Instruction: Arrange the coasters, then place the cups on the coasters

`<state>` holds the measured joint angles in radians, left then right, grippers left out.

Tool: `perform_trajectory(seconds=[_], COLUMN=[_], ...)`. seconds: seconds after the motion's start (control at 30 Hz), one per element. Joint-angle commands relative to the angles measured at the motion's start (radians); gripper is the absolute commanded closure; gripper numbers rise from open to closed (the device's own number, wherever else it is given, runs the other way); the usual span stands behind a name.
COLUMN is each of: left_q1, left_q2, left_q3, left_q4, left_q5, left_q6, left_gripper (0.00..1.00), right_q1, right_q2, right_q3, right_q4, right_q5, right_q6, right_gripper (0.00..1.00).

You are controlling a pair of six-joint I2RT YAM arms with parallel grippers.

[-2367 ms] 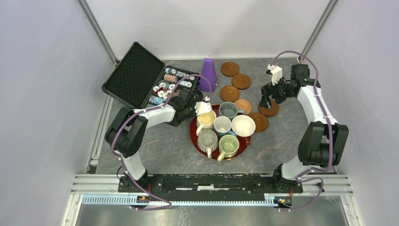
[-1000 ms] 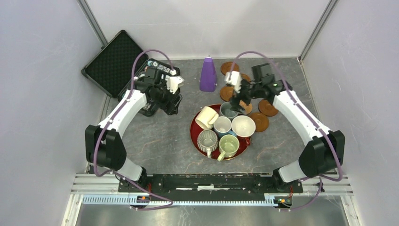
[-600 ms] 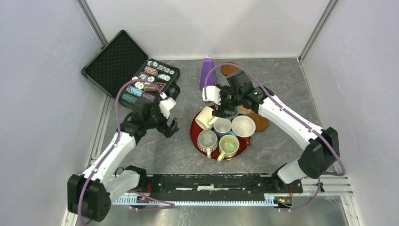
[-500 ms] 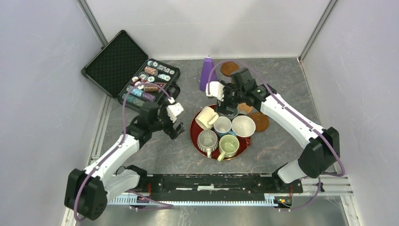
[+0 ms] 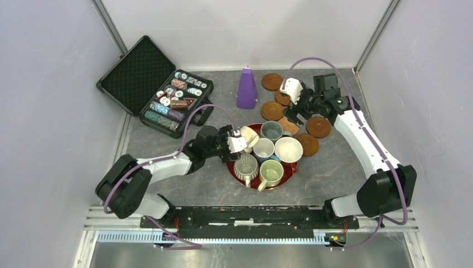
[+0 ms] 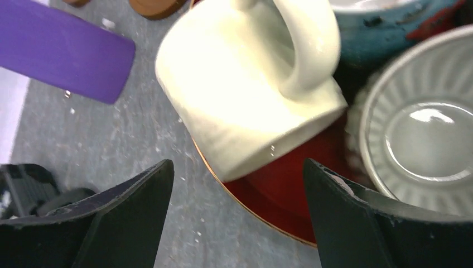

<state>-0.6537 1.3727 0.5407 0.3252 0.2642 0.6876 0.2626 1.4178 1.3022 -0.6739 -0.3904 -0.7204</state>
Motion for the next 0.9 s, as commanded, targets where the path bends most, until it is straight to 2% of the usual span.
perform_trajectory(seconds=[0.0, 0.17, 0.4, 0.5, 0.6, 0.73, 0.87], left_q1=[-0.033, -0.048, -0.055, -0.054, -0.054, -0.054, -0.055], left_q2=[0.079, 0.122, 0.127, 0.126, 0.115, 0.137, 0.226], left_q3=[0.092, 0.126, 0.183, 0.244, 0.325, 0.493, 0.666], left_q4=[0.149, 0.138, 0.025, -0.086, -0.24, -0.544, -0.803], left_q5=[-0.052, -0.028, 0.028, 0.022, 0.024, 0.018, -0.01], left_q6=[0.127, 0.188, 0.211, 0.189, 0.152, 0.076, -0.017], left_gripper=[0.11, 0.3, 0.68, 0.84, 0.91, 0.97, 0.98], right_q1=[-0.062, -0.155, -0.257, -0.308, -0.331, -0.343, -0.345], right_q2=[-0.052, -0.044, 0.011, 0.021, 0.029, 0.043, 0.041], right_q3=[-0.042, -0.058, -0.042, -0.05, -0.063, -0.085, -0.128], right_q4=[-0.02, -0.047, -0.091, -0.09, -0.084, -0.1, -0.121], right_q5=[-0.061, -0.11, -0.198, -0.208, -0.209, -0.223, -0.235], right_q6=[0.028, 0.032, 0.019, 0.012, 0.012, -0.018, -0.083], right_gripper=[0.1, 0.1, 0.1, 0.1, 0.1, 0.11, 0.12])
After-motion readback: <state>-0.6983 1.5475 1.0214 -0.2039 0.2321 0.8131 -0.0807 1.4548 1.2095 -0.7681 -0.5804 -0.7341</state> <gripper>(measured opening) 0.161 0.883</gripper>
